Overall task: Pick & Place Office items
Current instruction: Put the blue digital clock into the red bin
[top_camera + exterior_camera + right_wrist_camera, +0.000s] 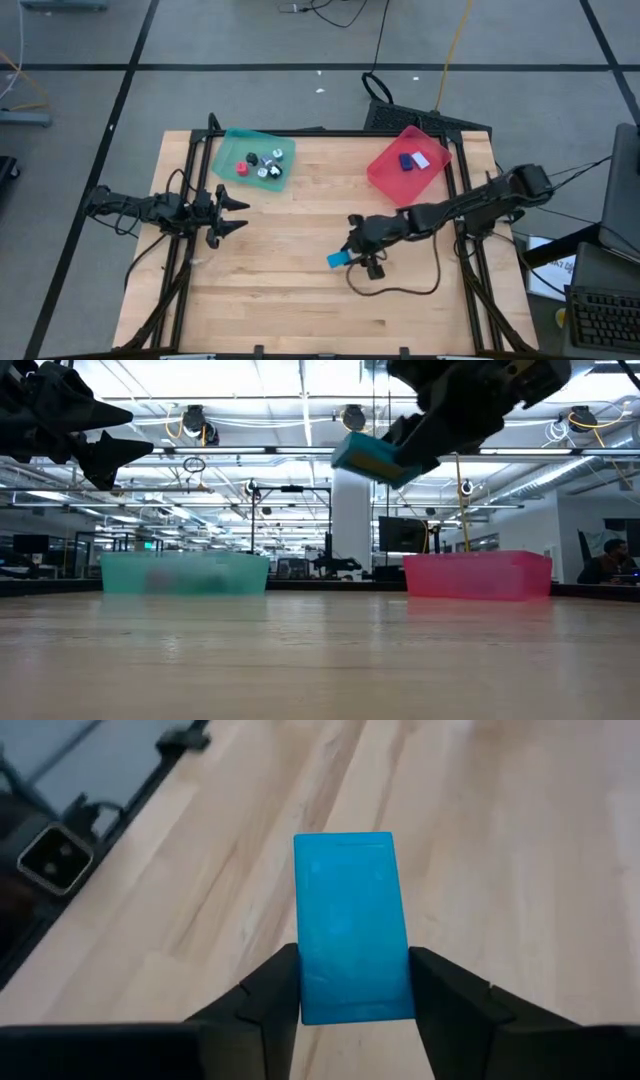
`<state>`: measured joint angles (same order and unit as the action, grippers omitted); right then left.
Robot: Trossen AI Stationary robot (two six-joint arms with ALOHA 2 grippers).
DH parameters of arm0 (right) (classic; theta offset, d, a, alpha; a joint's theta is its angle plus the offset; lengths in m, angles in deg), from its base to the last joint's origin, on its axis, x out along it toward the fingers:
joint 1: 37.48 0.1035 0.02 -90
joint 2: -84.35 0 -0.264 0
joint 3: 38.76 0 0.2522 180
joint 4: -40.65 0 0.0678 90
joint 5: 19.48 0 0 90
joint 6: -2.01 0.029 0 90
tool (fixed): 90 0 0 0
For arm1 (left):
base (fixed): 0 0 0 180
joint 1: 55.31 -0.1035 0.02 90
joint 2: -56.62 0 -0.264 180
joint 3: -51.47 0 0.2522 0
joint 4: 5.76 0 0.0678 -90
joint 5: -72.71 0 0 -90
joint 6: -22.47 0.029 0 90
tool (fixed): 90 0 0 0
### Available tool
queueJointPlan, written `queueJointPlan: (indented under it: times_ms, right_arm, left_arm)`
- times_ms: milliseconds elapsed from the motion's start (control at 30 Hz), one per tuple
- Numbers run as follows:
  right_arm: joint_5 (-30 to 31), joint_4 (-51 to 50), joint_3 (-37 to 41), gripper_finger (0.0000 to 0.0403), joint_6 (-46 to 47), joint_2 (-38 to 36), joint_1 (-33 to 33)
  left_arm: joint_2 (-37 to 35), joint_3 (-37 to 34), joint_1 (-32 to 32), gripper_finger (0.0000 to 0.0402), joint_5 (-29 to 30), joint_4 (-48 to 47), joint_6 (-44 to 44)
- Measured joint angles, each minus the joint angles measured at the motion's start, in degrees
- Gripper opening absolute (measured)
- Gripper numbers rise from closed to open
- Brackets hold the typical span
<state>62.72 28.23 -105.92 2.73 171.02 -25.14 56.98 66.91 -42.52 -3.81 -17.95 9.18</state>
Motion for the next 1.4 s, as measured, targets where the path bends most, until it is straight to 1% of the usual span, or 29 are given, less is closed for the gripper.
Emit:
queueJointPlan:
  times_ms: [167,333,500,733,867,967,1100,1400]
  right_arm:
    - [4.91,7.15,10.09,0.0151,2.54,-9.00,-0.02]
    - [10.65,11.68,19.99,0.0151,6.01,-18.37,-0.02]
    - [15.08,14.45,29.04,0.0152,8.46,-26.56,-0.02]
    - [22.61,15.49,37.79,0.0151,11.39,-36.00,-0.11]
    - [25.98,17.07,41.15,0.0151,11.00,-39.75,-1.75]
    - [27.47,17.56,42.71,0.0151,10.60,-41.51,-4.58]
    - [27.49,17.49,43.58,0.0151,9.92,-42.41,-10.09]
    - [27.19,17.21,43.64,0.0151,8.88,-42.41,-25.07]
  left_arm:
    - [0.00,0.00,0.00,0.0253,-0.02,-0.02,-0.01]
    - [0.00,-0.01,0.00,0.0253,0.00,0.08,-0.01]
    - [0.00,0.00,0.01,0.0253,0.00,0.02,-0.01]
    - [0.00,0.00,0.00,0.0253,0.01,0.01,-0.01]
    - [0.00,0.00,0.01,0.0253,0.00,0.02,-0.01]
    - [0.00,0.00,-0.01,0.0253,0.00,-0.02,-0.01]
    - [0.00,0.00,-0.01,0.0253,0.00,-0.01,-0.01]
    - [0.00,0.00,0.00,0.0253,0.00,-0.03,-0.01]
